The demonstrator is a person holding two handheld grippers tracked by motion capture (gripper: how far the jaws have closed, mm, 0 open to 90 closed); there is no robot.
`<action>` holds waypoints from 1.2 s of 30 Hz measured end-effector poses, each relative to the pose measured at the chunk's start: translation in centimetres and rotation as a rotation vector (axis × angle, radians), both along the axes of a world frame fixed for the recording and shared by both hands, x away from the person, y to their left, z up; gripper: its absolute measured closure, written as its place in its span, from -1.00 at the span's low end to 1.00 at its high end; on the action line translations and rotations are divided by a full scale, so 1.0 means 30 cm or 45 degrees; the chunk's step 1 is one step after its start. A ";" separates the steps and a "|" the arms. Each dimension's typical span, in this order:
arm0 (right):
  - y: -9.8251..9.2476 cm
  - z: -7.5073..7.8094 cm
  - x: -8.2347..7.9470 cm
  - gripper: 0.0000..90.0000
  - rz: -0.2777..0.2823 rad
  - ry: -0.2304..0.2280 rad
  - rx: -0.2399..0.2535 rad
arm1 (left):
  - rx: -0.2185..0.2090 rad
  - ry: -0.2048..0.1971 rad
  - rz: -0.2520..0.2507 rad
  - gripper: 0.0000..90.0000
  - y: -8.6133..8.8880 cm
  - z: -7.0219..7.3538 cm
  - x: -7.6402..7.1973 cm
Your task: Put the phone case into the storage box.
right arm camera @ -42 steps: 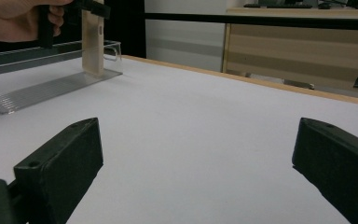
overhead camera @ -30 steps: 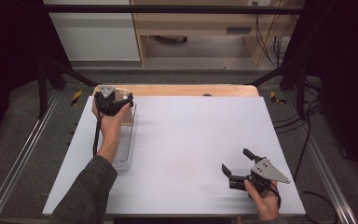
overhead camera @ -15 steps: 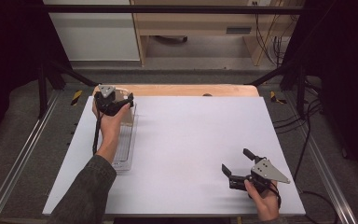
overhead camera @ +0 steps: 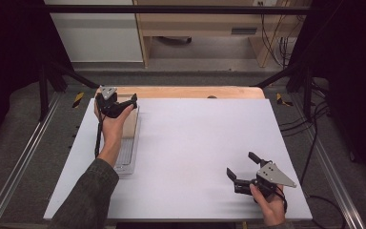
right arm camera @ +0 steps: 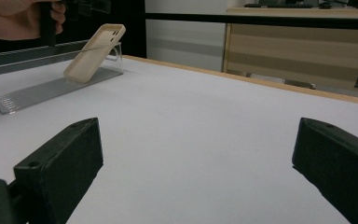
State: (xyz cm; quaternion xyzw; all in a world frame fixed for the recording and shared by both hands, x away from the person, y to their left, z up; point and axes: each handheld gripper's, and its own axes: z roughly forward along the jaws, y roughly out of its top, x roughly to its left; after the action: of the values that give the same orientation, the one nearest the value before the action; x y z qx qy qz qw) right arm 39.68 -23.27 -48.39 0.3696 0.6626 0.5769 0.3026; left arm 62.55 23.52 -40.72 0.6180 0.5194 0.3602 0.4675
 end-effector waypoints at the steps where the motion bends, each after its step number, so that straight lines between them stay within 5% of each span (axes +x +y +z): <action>1: 0.000 0.000 0.000 -0.96 0.000 0.000 -0.001 | 0.000 0.000 -0.003 -0.92 0.001 0.003 -0.002; 36: 0.003 0.004 -0.004 -0.96 -0.007 -0.006 -0.012 | -0.001 -0.039 -0.239 -0.96 -0.004 0.093 -0.118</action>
State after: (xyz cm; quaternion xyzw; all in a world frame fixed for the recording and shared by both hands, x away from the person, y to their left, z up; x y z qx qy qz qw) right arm 39.54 -23.17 -48.28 0.3685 0.6635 0.5740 0.3075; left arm 59.02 23.39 -37.94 0.6583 0.4522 0.3239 0.5073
